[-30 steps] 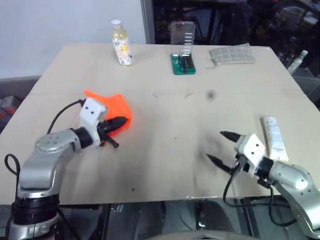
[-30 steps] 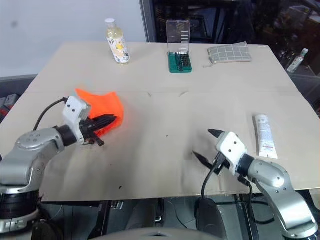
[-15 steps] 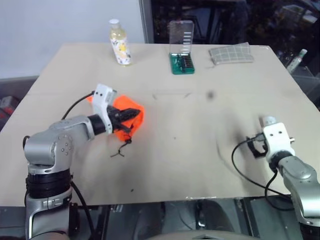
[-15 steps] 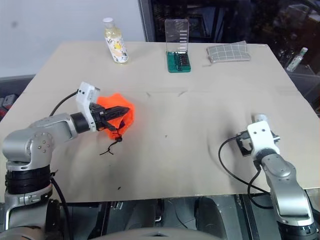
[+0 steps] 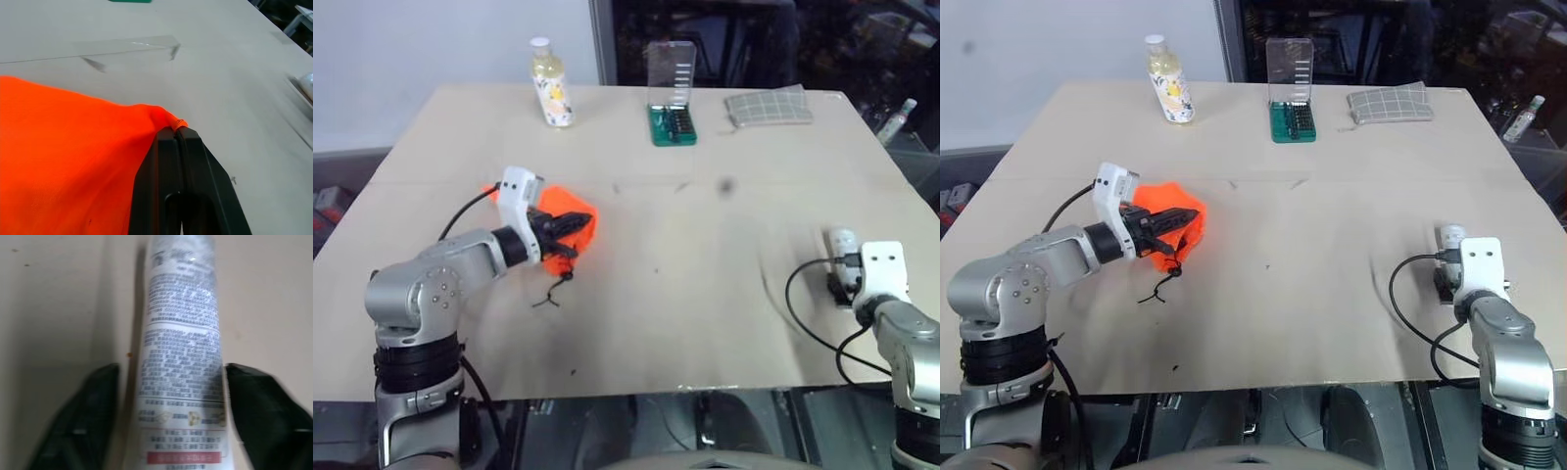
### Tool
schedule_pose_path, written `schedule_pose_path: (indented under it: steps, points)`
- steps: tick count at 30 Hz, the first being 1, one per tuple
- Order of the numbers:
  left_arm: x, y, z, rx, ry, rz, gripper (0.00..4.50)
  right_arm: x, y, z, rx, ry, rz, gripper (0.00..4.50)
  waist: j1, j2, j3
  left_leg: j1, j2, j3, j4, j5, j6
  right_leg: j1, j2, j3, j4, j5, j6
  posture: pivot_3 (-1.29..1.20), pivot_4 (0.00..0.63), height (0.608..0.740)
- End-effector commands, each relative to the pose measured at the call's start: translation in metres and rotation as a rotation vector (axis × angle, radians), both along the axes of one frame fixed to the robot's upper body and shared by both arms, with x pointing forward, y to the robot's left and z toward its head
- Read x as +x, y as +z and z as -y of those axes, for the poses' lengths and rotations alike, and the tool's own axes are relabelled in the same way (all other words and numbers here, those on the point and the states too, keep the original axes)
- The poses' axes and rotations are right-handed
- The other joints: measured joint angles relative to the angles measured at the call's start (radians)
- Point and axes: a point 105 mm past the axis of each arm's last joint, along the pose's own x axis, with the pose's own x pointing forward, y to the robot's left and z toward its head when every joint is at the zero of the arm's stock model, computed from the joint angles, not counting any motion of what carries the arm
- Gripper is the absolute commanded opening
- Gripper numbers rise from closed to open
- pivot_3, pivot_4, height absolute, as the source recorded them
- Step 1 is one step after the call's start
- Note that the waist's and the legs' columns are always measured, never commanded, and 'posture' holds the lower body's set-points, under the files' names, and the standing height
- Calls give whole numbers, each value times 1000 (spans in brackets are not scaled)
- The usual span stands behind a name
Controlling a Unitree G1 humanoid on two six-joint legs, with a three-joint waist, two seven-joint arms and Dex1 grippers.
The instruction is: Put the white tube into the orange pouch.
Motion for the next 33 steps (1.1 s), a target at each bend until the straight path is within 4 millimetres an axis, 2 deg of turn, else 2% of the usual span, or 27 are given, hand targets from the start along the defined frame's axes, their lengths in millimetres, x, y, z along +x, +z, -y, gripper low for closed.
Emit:
schedule_pose_path:
  steps: [1, 3, 7, 12, 16, 20, 24, 29, 33]
  points:
    - [-4, 14, -3, 7, 6, 52, 0, -7, -5, 8, 27, -26, -34, 1473, 0, -1, 0, 0, 0, 0, 0, 0, 0, 0, 0, 0, 0, 0, 0, 0, 150, 740]
    - [-5, 14, -5, 8, 11, 49, 0, -5, 2, -5, 13, 87, 0, 627, -2, -3, -2, 0, 0, 0, 0, 0, 0, 0, 0, 0, 0, 0, 0, 0, 150, 740]
    - [-7, 14, -10, 9, 17, 40, 0, -4, 24, -49, 52, 358, 84, 627, -7, -3, -2, 0, 1, 0, 0, 0, 0, 0, 0, 0, 0, 0, 0, 0, 150, 740]
    - [-9, 14, -24, 7, 38, 41, 0, -15, 48, -125, 90, 780, 158, 627, -26, 0, 1, 1, 1, -1, -2, 0, 0, -1, 1, 0, 0, 0, 0, 0, 150, 740]
    - [-10, 14, -32, 24, 33, 32, 0, -17, 46, -187, 71, 1104, 140, 627, -29, 0, 1, 0, 1, 0, -2, 0, 0, -1, 0, 0, -1, 0, 0, 0, 150, 740]
    - [-11, 17, -32, 36, 11, 26, 0, -6, 44, -246, 73, 1366, 147, 627, -30, -1, 3, 0, 1, 0, -2, 0, -1, -3, 0, 0, -1, -1, 1, 0, 150, 740]
    - [-14, 18, -27, 54, -19, 26, 0, 11, 43, -269, 42, 1464, 145, 627, -22, -2, 5, -1, 0, -2, -2, 0, 0, -3, 0, -1, -1, 0, 0, 0, 150, 740]
    - [-14, 20, -22, 72, -35, 32, 0, 18, 43, -297, 65, 1586, 122, 627, -26, -4, 6, -2, -1, -1, -2, 0, -1, -2, 0, -1, -2, 0, 0, 0, 150, 740]
    - [-22, 21, -12, 88, -74, 48, 0, 27, 52, -330, 123, 1619, 146, 627, -34, -4, 8, -1, 1, -1, -4, 0, -1, -3, 1, -1, 0, 0, 0, 0, 150, 740]
